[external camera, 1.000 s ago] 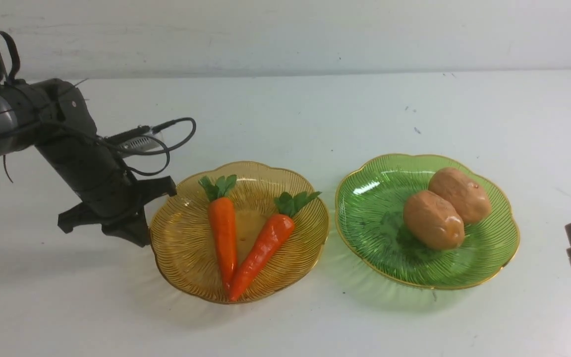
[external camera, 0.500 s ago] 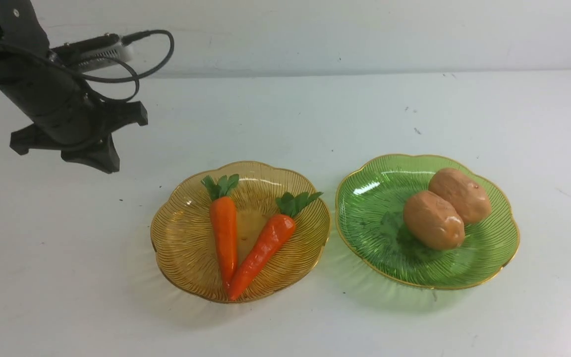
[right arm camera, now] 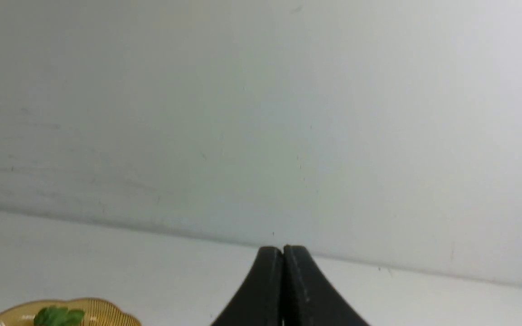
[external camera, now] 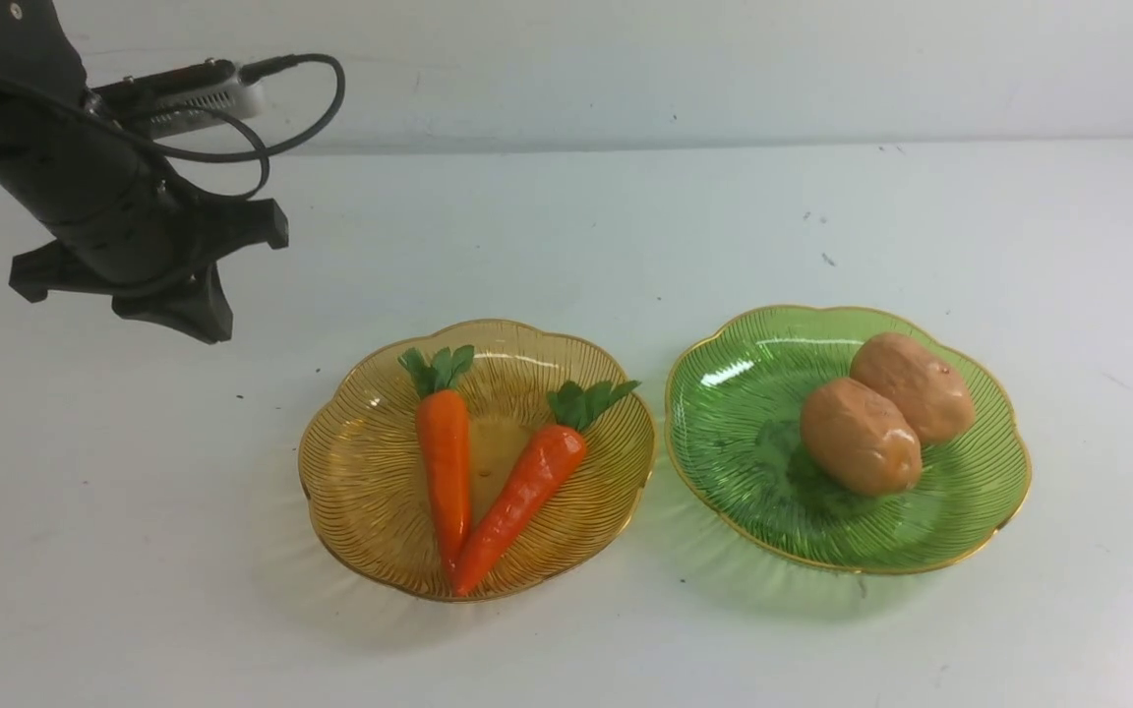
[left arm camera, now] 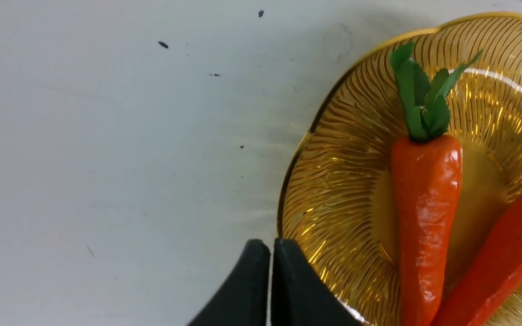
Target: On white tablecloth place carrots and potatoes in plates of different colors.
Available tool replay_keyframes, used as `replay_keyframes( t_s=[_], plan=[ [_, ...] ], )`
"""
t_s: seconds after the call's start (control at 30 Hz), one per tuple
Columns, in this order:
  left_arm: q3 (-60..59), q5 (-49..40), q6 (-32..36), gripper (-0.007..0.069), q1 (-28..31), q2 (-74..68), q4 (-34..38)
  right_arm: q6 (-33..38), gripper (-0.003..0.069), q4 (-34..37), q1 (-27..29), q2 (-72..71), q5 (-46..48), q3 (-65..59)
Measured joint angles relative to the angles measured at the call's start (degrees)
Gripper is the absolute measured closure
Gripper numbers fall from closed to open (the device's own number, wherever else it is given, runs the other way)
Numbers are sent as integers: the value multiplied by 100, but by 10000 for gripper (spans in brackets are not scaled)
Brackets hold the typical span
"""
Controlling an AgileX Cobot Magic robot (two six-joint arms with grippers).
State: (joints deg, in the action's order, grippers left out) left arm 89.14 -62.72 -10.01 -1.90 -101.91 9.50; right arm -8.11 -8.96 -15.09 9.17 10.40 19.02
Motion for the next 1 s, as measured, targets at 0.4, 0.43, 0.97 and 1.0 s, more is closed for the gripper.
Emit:
replay_keyframes(
  t_s=[0.4,0.43,0.97,1.0],
  plan=[
    [0,-152,0,628,0,0,0,-12,674,-38,0,-1,-91,-40],
    [0,-212,0,628,0,0,0,-12,674,-38,0,-1,-91,-40],
    [-6,-755,570,628,-20,633,-37,-12,674,406,236,-399,142,-1246],
    [-13,-756,600,628,-32,699,-37,-12,674,405,324,-448,162,-1376]
  ],
)
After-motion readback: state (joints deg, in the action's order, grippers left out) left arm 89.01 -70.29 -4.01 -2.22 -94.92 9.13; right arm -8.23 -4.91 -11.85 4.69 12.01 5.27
